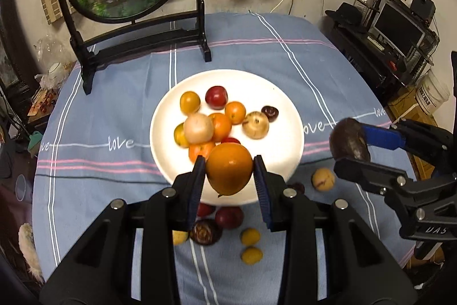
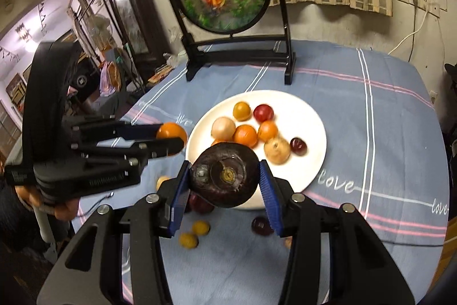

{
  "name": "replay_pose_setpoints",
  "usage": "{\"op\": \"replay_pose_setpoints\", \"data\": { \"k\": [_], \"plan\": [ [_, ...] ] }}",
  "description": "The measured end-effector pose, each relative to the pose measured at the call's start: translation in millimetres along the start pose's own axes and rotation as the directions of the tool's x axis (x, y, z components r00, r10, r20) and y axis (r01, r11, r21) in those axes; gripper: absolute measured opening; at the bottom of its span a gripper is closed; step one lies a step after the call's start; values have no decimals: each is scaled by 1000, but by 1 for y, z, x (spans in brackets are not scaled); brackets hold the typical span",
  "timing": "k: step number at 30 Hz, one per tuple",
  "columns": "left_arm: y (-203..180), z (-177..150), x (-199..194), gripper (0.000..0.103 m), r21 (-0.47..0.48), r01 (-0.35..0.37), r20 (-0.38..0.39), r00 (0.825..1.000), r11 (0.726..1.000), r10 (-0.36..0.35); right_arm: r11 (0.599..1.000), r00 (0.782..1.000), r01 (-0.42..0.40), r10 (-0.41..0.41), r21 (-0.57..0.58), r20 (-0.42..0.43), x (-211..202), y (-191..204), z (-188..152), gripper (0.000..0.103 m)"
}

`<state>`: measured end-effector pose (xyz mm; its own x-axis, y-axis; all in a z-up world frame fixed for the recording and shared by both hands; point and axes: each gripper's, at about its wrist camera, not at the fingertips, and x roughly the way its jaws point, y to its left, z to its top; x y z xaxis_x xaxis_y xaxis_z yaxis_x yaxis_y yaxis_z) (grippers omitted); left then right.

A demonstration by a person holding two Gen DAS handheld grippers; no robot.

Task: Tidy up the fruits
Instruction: 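Lower dark purple and orange fruits onto the white plate and open both grippers, then move both open grippers back over the fruit pile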

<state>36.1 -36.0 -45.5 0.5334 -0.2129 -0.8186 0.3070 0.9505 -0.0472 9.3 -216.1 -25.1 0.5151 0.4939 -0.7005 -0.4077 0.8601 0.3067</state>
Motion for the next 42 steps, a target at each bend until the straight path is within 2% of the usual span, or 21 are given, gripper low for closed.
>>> {"op": "replay_pose_setpoints", "data": {
  "k": [11, 19, 28, 30, 31, 32, 37, 42],
  "plan": [
    [-1, 16, 48, 35, 7, -13, -70, 997, 1000, 13, 998, 999, 8, -6, 64, -38, 41, -37, 26, 48],
    [-1, 18, 77, 35, 24, -11, -96, 995, 1000, 14, 997, 995, 53, -48, 56, -84, 80, -60, 44, 48],
    [-7, 18, 102, 36, 53, 4, -131, 991, 999, 3, 994, 977, 100, -89, 46, -193, 141, -81, 54, 50],
    [-6, 20, 104, 48, 51, 2, -128, 992, 999, 4, 992, 972, 117, -106, 42, -210, 152, -84, 55, 51],
    [-6, 20, 102, 58, 51, -11, -112, 994, 999, 16, 992, 972, 118, -106, 48, -211, 154, -86, 56, 63],
    [-4, 21, 100, 59, 53, -15, -97, 995, 999, 20, 990, 972, 127, -112, 56, -208, 154, -88, 56, 74],
    [5, 24, 91, 60, 18, -15, -77, 997, 1000, 16, 989, 982, 116, -101, 91, -162, 139, -93, 62, 75],
    [27, 18, 66, 65, -66, -5, -36, 999, 998, 2, 983, 996, 44, -29, 178, -82, 92, -96, 61, 76]
  ]
}}
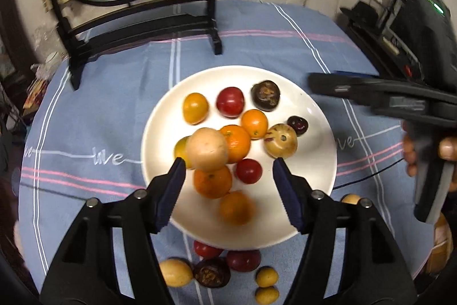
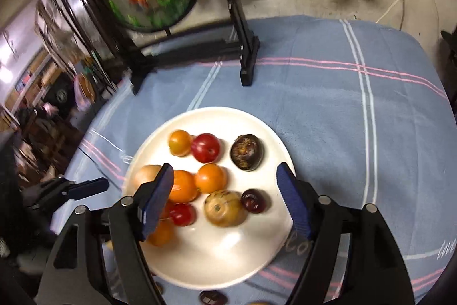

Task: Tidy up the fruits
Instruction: 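Move both open grippers back over the fruit pile, then grasp a small yellow fruit with the right gripper while the left grasps a pale yellow fruit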

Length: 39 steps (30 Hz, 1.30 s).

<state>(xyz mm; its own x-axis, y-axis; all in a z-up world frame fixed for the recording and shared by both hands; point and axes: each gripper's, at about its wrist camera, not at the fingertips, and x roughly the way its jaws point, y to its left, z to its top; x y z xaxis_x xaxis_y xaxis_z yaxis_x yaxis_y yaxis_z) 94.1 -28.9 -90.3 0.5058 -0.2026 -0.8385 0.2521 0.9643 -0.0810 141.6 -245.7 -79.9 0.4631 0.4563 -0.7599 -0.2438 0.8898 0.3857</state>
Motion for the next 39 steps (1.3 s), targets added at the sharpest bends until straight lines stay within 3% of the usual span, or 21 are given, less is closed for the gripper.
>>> {"op": "replay_pose_setpoints", "data": {
  "k": [6, 10, 11, 12, 13, 14, 15, 16, 17, 18, 19, 21, 23, 26, 28, 31, 33, 35, 39],
  "plan": [
    [25, -11, -33, 70, -97, -5, 39, 999, 995, 8, 968, 984, -127, 95, 216, 152, -84, -20, -28, 82],
    [31, -18, -55, 70, -109, -19, 74, 997, 994, 28, 973, 960, -37, -29, 227, 280, -150, -8, -42, 82],
    [33, -20, -62, 70, -110, -20, 86, 996, 994, 30, 981, 943, -1, -64, 194, 327, -168, 1, -44, 82],
    [35, -21, -70, 71, -113, -25, 100, 994, 993, 37, 988, 907, 63, -115, 139, 405, -196, 18, -49, 82],
    [38, -22, -77, 73, -116, -29, 113, 993, 993, 42, 989, 876, 112, -146, 101, 459, -215, 30, -53, 89],
    [42, -22, -84, 73, -120, -33, 129, 991, 992, 48, 984, 836, 167, -175, 64, 519, -235, 45, -59, 102],
    [44, -23, -89, 74, -122, -37, 137, 989, 992, 54, 975, 775, 221, -197, 34, 601, -259, 61, -68, 102],
    [46, -24, -94, 74, -123, -42, 144, 988, 991, 60, 967, 734, 255, -201, 11, 648, -275, 72, -75, 102],
    [49, -26, -98, 75, -125, -45, 151, 986, 991, 64, 959, 709, 282, -207, -2, 674, -288, 81, -82, 102],
    [51, -28, -102, 75, -127, -53, 156, 985, 990, 72, 962, 698, 272, -188, -12, 691, -301, 88, -90, 102],
    [53, -30, -105, 76, -131, -58, 159, 984, 990, 79, 975, 713, 223, -150, -18, 685, -304, 88, -95, 102],
    [57, -37, -110, 76, -134, -64, 159, 984, 989, 85, 997, 803, 37, 8, -62, 595, -295, 78, -99, 102],
    [59, -45, -110, 76, -129, -76, 152, 984, 989, 95, 997, 862, -80, 67, 3, 503, -265, 65, -109, 102],
    [65, -62, -105, 77, -117, -108, 117, 986, 987, 121, 986, 929, -145, 106, 86, 355, -204, 55, -129, 102],
    [72, -76, -100, 77, -123, -121, 78, 988, 985, 131, 967, 974, -182, 153, 178, 165, -138, 53, -152, 102],
    [82, -96, -93, 77, -132, -144, 28, 988, 981, 149, 981, 994, -108, 109, 159, 3, -80, 70, -179, 102],
    [90, -108, -87, 77, -144, -156, -5, 988, 977, 156, 999, 998, 27, -24, 43, -66, -48, 92, -191, 90],
    [94, -118, -83, 77, -142, -166, -30, 986, 976, 164, 991, 987, 98, -108, -91, -120, -18, 113, -203, 76],
    [96, -136, -73, 77, -111, -175, -72, 983, 978, 167, 984, 974, 90, -119, -153, -194, 14, 125, -219, 62]
  ]
}}
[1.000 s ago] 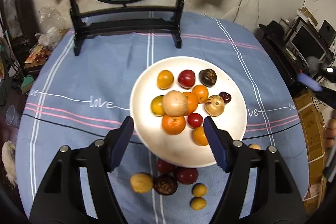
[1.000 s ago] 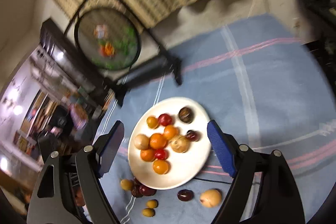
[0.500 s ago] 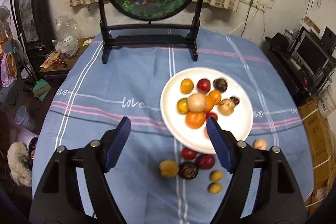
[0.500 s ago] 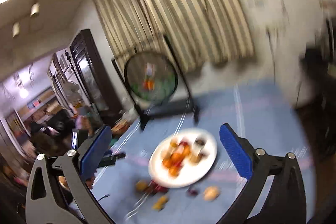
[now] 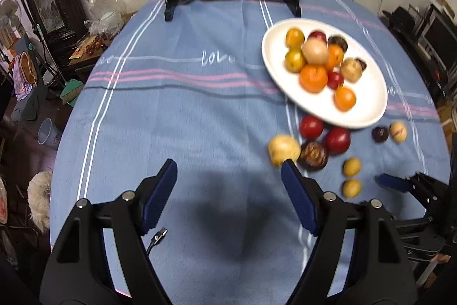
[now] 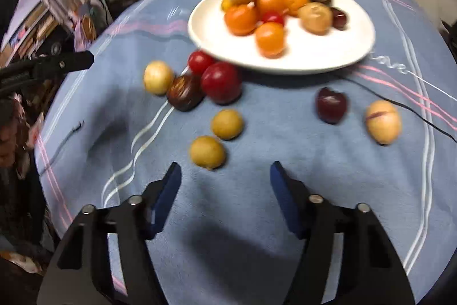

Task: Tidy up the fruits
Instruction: 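Grasp a small yellow fruit with the right gripper while the left grasps a pale yellow fruit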

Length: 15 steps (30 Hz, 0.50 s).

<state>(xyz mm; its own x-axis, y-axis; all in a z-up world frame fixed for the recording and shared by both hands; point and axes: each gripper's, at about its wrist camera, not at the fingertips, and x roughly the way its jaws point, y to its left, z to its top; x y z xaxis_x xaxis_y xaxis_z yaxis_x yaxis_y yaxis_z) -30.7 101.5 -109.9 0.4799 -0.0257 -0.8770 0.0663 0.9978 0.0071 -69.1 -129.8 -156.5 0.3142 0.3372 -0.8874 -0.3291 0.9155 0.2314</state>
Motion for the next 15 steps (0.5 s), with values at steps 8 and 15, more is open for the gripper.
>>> {"op": "replay_pose_setpoints", "data": {
  "k": [8, 15],
  "plan": [
    [-18, -4, 29, 77, 81, 64, -62, 996, 995, -59, 998, 998, -57, 57, 3, -40, 15, 6, 19, 29],
    [-44, 9, 64, 77, 255, 147, -69, 989, 956, -134, 990, 996, -89, 91, 109, -12, -11, -17, 12, 29]
  ]
}}
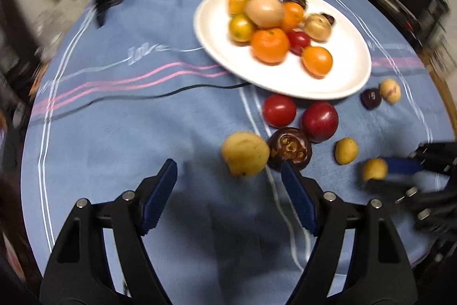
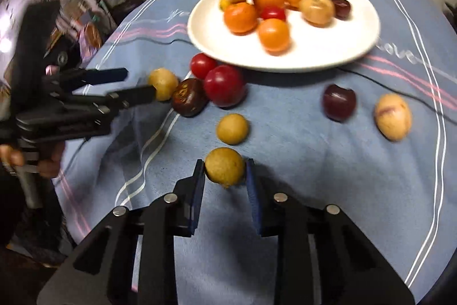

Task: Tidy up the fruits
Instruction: 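Grasp a small yellow fruit with the right gripper while the left grasps a pale yellow fruit, then carry both fruits over the white plate, lower them and open both grippers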

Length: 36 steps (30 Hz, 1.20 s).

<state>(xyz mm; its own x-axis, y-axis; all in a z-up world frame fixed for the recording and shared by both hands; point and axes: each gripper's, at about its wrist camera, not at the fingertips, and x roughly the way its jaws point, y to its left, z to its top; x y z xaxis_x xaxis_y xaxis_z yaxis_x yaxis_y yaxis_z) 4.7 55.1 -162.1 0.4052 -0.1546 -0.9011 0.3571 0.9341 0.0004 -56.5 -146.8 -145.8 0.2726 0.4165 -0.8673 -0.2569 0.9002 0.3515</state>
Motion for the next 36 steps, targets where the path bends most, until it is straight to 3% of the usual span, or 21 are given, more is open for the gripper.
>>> {"op": "replay_pose_setpoints", "data": {
  "k": [3, 4, 6, 8, 14, 25, 32, 36],
  "plan": [
    [3, 3, 15, 68, 63, 61, -19, 998, 996, -60, 999, 1000, -3, 3, 47, 6, -6, -7, 0, 29],
    [6, 3, 19, 60, 70, 86, -27, 996, 994, -84, 998, 1000, -1, 1, 55, 4, -6, -8, -1, 29],
    [14, 6, 26, 55, 56, 157, -33, 987, 986, -155, 998, 1000, 7, -7, 59, 1, -6, -6, -3, 29],
    [18, 9, 27, 40, 50, 211, -33, 977, 976, -210, 998, 1000, 10, -9, 67, -7, -2, -6, -7, 29],
    [16, 9, 22, 39, 67, 209, -25, 978, 976, -208, 998, 1000, 22, -22, 66, -1, -2, -5, -4, 29],
    [32, 6, -28, 39, -27, 193, 66, 979, 981, -191, 999, 1000, 8, -8, 38, 13, -15, -6, -3, 29],
    [13, 51, -63, 39, -22, 216, 174, 962, 976, -209, 1000, 986, 2, -3, 2, 169, -70, -14, 44, 29],
    [-12, 89, -73, 39, -8, 179, 208, 963, 984, -173, 1000, 964, 7, -6, -2, 267, -100, -25, 81, 29]
  ]
}}
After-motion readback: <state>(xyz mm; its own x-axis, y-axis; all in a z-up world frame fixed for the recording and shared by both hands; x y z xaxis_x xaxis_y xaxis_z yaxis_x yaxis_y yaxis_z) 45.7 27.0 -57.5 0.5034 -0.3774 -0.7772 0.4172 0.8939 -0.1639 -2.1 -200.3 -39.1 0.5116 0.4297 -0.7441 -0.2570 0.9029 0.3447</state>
